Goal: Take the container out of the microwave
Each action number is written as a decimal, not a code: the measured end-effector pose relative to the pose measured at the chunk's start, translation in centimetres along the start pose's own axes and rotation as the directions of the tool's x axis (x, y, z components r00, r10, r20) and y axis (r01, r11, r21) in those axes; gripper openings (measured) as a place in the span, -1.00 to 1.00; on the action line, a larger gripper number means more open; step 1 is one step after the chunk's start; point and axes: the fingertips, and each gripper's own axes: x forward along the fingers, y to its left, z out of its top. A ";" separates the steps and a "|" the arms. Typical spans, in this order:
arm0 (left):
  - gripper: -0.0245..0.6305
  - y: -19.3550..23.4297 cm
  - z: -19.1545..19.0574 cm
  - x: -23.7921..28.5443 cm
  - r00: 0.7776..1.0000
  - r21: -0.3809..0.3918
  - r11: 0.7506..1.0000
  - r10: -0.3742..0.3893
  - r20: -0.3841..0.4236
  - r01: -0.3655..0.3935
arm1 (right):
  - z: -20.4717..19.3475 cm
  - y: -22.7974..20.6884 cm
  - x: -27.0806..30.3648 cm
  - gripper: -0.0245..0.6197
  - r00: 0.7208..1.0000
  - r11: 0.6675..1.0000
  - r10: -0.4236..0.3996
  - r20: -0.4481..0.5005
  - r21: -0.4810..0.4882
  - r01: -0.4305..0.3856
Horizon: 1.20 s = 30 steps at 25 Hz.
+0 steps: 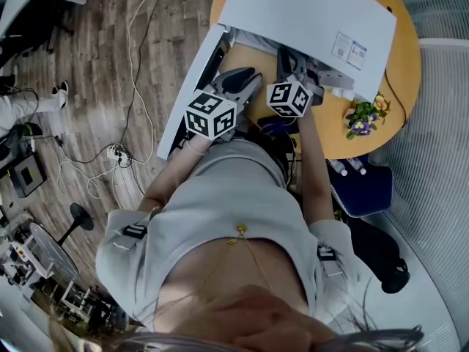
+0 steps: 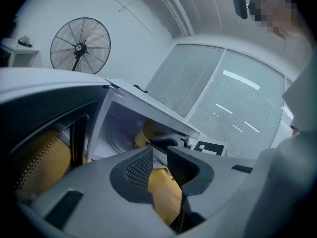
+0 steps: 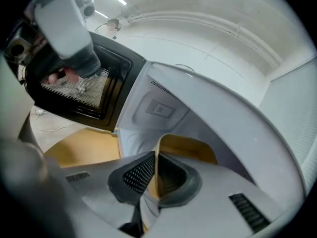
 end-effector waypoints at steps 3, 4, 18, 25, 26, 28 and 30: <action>-0.62 0.0 0.0 -0.1 1.000 0.004 1.000 -0.004 -0.001 0.004 | 0.3 0.3 -1.0 -0.82 1.000 1.000 0.005 0.007 0.015 -0.005; -0.62 0.0 0.0 -0.2 1.000 0.006 1.000 -0.004 -0.001 0.004 | 0.4 0.5 -1.3 -0.82 1.000 1.000 0.006 0.007 0.017 -0.007; -0.62 0.1 -0.5 -0.8 1.000 0.020 1.000 -0.009 -0.003 0.009 | 1.5 2.5 -5.6 -0.82 0.999 0.997 0.029 0.023 0.065 -0.030; -0.62 -0.1 -0.9 -1.2 1.000 0.021 1.000 -0.012 -0.007 0.013 | 1.8 3.7 -7.3 -0.82 0.999 0.994 0.049 0.018 0.097 -0.051; -0.62 -0.2 -1.0 -1.2 1.000 0.022 1.000 -0.013 -0.008 0.014 | 1.8 3.8 -7.5 -0.82 0.999 0.994 0.050 0.016 0.101 -0.052; -0.62 -0.3 -1.2 -1.3 1.000 0.024 1.000 -0.015 -0.010 0.015 | 1.8 4.1 -7.8 -0.82 0.998 0.992 0.056 0.014 0.114 -0.057; -0.62 -0.4 -1.3 -1.3 1.000 0.026 1.000 -0.017 -0.014 0.017 | 1.7 4.4 -8.2 -0.82 0.998 0.990 0.062 0.013 0.126 -0.063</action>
